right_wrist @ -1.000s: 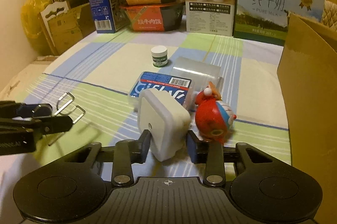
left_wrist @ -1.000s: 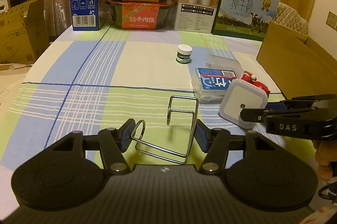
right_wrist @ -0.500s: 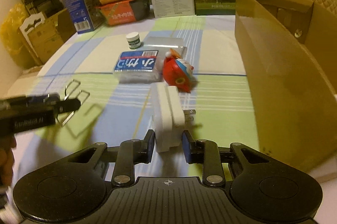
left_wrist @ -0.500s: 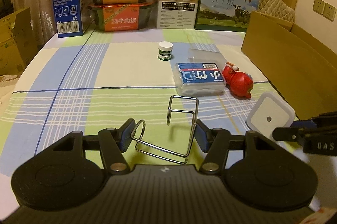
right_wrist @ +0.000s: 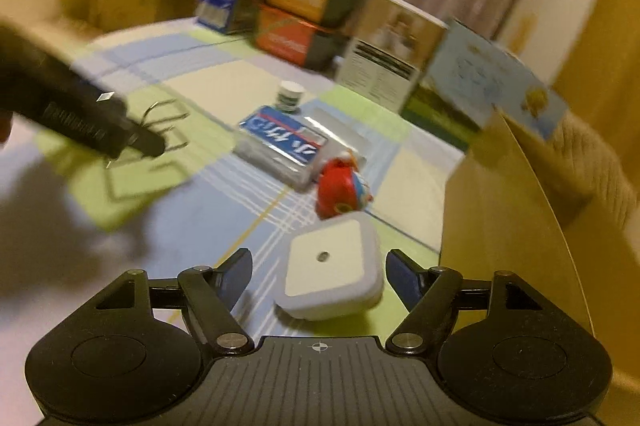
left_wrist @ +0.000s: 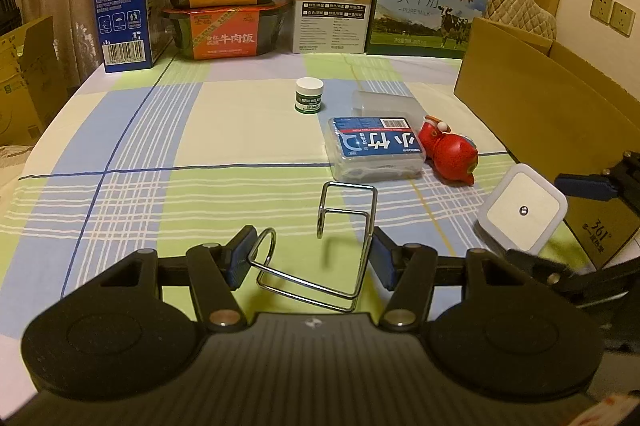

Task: Organize rigid objects
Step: 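Lift and carry the wire stand and night light over the cardboard box with both tools, then lower both items into the box and open both tools, then withdraw both open tools from the box back over the table, then move the right tool to the red toy figure and grasp it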

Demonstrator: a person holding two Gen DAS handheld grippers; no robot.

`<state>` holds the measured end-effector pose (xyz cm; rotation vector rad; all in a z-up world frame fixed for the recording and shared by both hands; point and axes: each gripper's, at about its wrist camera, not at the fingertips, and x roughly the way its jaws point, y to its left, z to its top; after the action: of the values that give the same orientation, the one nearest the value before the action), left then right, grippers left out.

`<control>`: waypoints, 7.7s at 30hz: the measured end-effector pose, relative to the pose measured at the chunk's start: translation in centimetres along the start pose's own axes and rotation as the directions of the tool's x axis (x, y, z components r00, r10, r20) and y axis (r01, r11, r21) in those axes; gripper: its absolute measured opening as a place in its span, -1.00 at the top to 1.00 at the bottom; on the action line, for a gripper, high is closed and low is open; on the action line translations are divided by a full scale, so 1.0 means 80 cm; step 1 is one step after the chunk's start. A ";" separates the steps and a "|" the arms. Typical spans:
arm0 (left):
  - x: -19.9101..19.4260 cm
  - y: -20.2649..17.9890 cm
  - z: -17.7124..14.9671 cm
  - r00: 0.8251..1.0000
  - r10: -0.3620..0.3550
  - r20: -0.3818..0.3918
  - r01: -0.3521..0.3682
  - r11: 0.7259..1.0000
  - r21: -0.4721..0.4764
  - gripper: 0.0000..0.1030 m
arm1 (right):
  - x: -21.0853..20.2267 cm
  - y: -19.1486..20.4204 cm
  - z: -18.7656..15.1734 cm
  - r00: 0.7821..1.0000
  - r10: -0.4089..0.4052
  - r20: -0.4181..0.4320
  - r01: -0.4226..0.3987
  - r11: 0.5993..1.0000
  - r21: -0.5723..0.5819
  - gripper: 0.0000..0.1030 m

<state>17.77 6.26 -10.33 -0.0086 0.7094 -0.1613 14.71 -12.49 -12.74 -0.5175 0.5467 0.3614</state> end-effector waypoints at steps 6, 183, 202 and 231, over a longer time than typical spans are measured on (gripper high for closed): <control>0.002 0.000 0.000 1.000 -0.005 -0.005 0.005 1.000 0.002 -0.07 | 0.025 0.016 -0.005 0.998 -0.065 -0.028 0.060 0.989 -0.137 -0.37; -0.162 -0.164 0.073 0.999 -0.025 0.049 0.020 0.996 0.092 -0.41 | -0.243 -0.283 -0.024 0.994 0.052 0.096 -0.106 0.685 0.721 -0.59; -0.217 -0.067 0.024 0.995 0.094 0.026 -0.094 0.995 -0.025 -0.62 | -0.240 -0.146 0.020 0.980 0.170 0.102 -0.197 0.774 0.602 -0.59; -0.110 -0.017 0.018 0.991 0.116 -0.062 -0.119 0.992 -0.043 -0.98 | -0.124 -0.091 0.046 0.977 0.207 0.054 -0.204 0.827 0.523 -0.59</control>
<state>11.90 6.17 -3.43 -0.0068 0.7704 -0.0324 11.52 -18.21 -1.67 0.0775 0.6802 0.3960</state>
